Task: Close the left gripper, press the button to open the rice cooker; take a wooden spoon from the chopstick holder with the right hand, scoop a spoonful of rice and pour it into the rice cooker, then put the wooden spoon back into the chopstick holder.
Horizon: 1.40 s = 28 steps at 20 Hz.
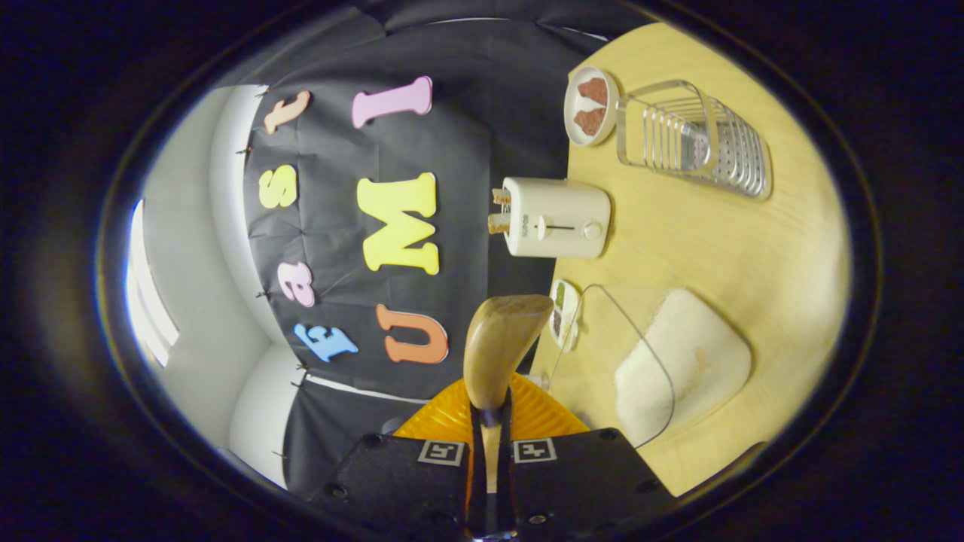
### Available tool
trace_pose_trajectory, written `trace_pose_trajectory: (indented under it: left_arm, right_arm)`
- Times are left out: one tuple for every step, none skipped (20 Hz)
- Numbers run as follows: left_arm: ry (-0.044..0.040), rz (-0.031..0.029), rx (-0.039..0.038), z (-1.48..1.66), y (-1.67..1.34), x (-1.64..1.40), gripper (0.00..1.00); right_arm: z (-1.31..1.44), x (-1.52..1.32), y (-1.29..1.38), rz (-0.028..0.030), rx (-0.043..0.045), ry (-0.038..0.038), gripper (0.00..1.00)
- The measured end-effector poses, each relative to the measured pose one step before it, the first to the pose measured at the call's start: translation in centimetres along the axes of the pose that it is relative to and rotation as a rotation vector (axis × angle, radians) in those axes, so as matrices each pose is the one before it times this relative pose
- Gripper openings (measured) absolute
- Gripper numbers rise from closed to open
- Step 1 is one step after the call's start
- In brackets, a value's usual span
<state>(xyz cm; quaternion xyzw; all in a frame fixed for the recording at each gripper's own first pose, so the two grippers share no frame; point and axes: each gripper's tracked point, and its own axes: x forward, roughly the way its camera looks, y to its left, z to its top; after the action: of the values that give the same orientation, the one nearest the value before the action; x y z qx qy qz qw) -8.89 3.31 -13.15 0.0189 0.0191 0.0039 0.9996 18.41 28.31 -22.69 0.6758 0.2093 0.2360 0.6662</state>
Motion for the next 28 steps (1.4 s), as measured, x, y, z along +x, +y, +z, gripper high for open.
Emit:
trace_pose_trajectory:
  left_arm:
    - [0.00425,-0.00050,-0.00389,-0.216,-0.002,-0.031,0.94]
    - [0.00453,-0.00127,-0.00207,-0.251,0.061,-0.050,0.94]
    - [0.00311,0.00142,0.00096,-0.161,0.139,-0.144,0.94]
    - [-0.00412,0.00317,0.00240,0.012,0.265,-0.148,0.95]
    - [-0.00490,0.00045,-0.00014,0.100,0.247,-0.033,0.94]
    - [-0.00554,-0.00322,-0.00380,0.071,0.131,-0.245,0.94]
    - [-0.00259,0.00015,-0.00428,-0.071,0.271,-0.140,0.95]
    - [-0.00215,0.00106,0.00137,-0.080,0.268,-0.186,0.94]
    - [-0.00118,0.00199,0.00053,-0.074,0.293,-0.175,0.94]
    - [0.00015,0.00211,-0.00293,-0.089,0.265,-0.024,0.94]
    - [-0.00148,-0.00189,-0.00439,-0.031,0.187,-0.015,0.94]
    - [0.00185,-0.00442,-0.00414,-0.099,0.023,-0.024,0.95]
    - [0.00124,-0.00068,-0.00414,-0.109,0.106,-0.059,0.94]
    - [0.00099,0.00069,-0.00406,0.074,0.075,-0.096,0.94]
    - [-0.00179,-0.00021,-0.00318,0.104,0.032,-0.101,0.94]
    - [-0.00215,-0.00097,-0.00222,-0.016,0.054,-0.016,0.95]
    - [-0.00203,-0.00189,-0.00195,-0.012,-0.015,0.011,0.95]
    - [-0.00192,-0.00199,-0.00143,0.057,0.052,-0.094,0.95]
    - [-0.00185,-0.00069,-0.00047,-0.017,0.053,-0.038,0.95]
    - [-0.00097,0.00195,-0.00123,-0.074,0.322,-0.185,0.94]
    - [-0.00045,0.00042,-0.00131,-0.132,0.288,-0.211,0.94]
    - [0.00153,0.00063,-0.00222,-0.109,0.217,-0.102,0.94]
    - [-0.00102,0.00237,-0.00328,0.006,0.186,-0.126,0.94]
    - [-0.00077,0.00085,-0.00274,-0.047,0.164,0.021,0.95]
    - [-0.00345,-0.00029,-0.00179,0.034,0.100,-0.082,0.95]
    - [-0.00210,0.00022,-0.00150,0.050,0.023,0.049,0.95]
    - [-0.00128,0.00063,-0.00240,-0.016,0.090,-0.012,0.95]
    - [-0.00130,-0.00014,-0.00204,-0.045,0.086,-0.039,0.95]
  right_arm:
    - [-0.775,0.127,0.405,0.00554,-0.00076,0.01761,0.10]
    - [-0.673,0.173,0.461,0.00088,-0.02289,0.01004,0.11]
    - [-0.368,0.029,0.162,-0.00530,-0.03309,-0.00254,0.10]
    - [-0.351,0.222,0.723,-0.00374,-0.03685,-0.00255,0.10]
    - [-0.449,0.247,0.765,-0.00472,-0.03434,0.00213,0.10]
    - [-0.504,0.503,0.777,-0.00158,-0.03094,0.00730,0.10]
    - [-0.753,0.550,0.607,-0.00594,-0.02781,0.00683,0.10]
    - [-0.834,0.440,0.672,-0.00339,-0.02434,0.00657,0.10]
    - [-0.659,0.537,0.926,-0.00546,-0.02967,0.01149,0.10]
    - [-0.764,0.790,0.975,-0.00298,-0.03532,0.01132,0.10]
    - [-0.840,0.908,0.769,-0.00518,-0.04340,0.00888,0.10]
    - [-0.691,1.061,0.868,-0.00445,-0.04759,0.00417,0.10]
    - [-0.783,1.061,0.735,-0.01045,-0.04883,0.00268,0.10]
    - [-0.715,1.043,0.662,-0.01110,-0.04777,0.00584,0.10]
    - [-0.692,0.905,0.756,-0.01039,-0.05061,0.00715,0.10]
    - [-0.578,0.755,0.692,-0.00439,-0.03696,0.00403,0.10]
    - [-0.725,0.917,0.731,-0.00676,-0.04393,0.00257,0.11]
    - [-0.519,0.782,0.517,-0.00804,-0.03524,0.00232,0.10]
    - [-0.747,0.854,0.644,-0.00841,-0.04342,0.00145,0.10]
    - [-0.466,0.715,0.670,-0.00539,-0.04229,-0.00290,0.10]
    - [-0.473,0.472,0.610,-0.00538,-0.04326,-0.00006,0.11]
    - [-0.428,0.519,0.698,-0.00526,-0.04863,-0.00426,0.11]
    - [-0.516,0.489,0.777,-0.00387,-0.05881,-0.00207,0.11]
    - [-0.319,0.505,0.841,-0.00342,-0.06036,-0.00575,0.11]
    - [-0.546,0.433,0.761,-0.00736,-0.06960,0.00040,0.11]
    - [-0.510,0.464,0.736,-0.00322,-0.06058,0.00729,0.11]
    - [-0.535,0.266,0.920,-0.00363,-0.06529,0.00523,0.11]
    - [-0.341,0.312,0.757,-0.00247,-0.06885,0.00103,0.11]
